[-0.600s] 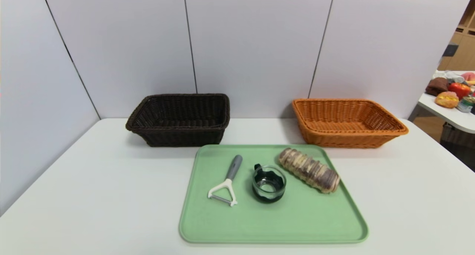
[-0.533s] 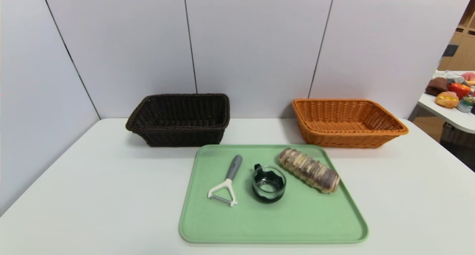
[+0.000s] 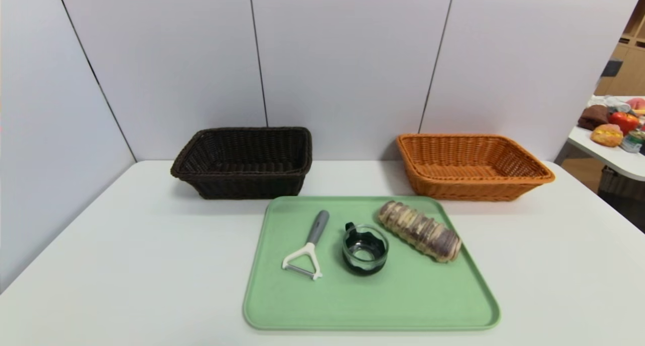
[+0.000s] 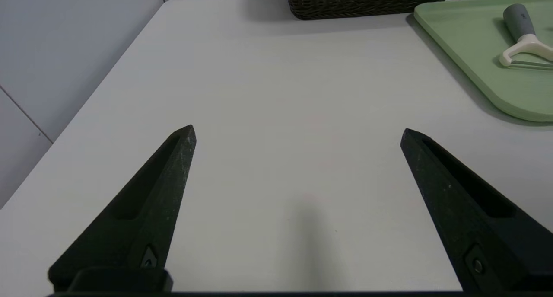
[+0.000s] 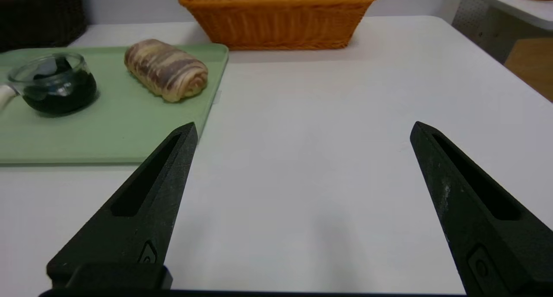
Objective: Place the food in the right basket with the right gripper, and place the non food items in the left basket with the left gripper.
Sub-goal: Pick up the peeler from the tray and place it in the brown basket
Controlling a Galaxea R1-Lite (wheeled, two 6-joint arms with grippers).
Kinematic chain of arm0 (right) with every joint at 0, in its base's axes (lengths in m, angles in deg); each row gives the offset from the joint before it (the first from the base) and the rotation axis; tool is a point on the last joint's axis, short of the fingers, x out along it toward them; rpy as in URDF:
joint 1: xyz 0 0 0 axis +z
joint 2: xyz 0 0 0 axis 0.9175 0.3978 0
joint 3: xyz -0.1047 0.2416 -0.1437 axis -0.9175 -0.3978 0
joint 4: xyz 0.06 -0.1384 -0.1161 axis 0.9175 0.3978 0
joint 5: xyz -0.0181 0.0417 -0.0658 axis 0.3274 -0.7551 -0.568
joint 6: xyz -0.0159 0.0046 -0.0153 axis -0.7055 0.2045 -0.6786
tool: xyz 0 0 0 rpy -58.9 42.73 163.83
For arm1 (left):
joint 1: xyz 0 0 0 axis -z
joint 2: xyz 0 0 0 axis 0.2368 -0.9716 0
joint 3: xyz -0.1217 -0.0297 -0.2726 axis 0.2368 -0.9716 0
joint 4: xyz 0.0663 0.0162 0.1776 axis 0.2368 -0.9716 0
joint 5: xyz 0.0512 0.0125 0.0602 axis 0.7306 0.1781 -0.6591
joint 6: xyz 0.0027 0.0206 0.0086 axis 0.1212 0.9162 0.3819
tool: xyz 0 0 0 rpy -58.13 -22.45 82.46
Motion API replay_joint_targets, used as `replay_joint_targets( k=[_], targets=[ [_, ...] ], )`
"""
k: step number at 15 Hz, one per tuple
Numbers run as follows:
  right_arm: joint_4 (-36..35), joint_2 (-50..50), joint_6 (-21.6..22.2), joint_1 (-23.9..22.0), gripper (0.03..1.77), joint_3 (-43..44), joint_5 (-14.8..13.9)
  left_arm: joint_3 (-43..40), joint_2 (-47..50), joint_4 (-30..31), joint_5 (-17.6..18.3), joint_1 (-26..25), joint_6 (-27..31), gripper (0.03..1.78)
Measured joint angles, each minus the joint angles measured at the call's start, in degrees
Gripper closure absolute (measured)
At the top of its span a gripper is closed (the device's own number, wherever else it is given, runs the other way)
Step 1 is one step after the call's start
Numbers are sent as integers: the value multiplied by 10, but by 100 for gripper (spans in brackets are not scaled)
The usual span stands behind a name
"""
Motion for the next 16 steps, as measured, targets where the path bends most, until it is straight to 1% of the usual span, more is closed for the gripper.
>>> replay_joint_targets(
  k=[2, 4, 6, 8, 11, 16],
  targets=[
    [12, 0, 9, 0, 10, 42, 7, 8, 0, -19, 4, 0, 2, 12],
    [69, 1, 10, 0, 10, 86, 23, 31, 0, -49, 9, 1, -5, 12],
    [109, 19, 11, 0, 10, 130, 27, 84, -6, -102, 26, 1, -24, 12],
    [116, 56, 10, 0, 10, 164, 28, 139, -34, -156, 40, 1, -32, 12],
    [118, 133, 11, 4, 10, 204, 30, 212, -127, -173, 45, 2, -35, 12],
    [121, 285, 10, 29, 10, 254, 32, 347, -349, -179, 51, 4, -32, 12]
  ],
)
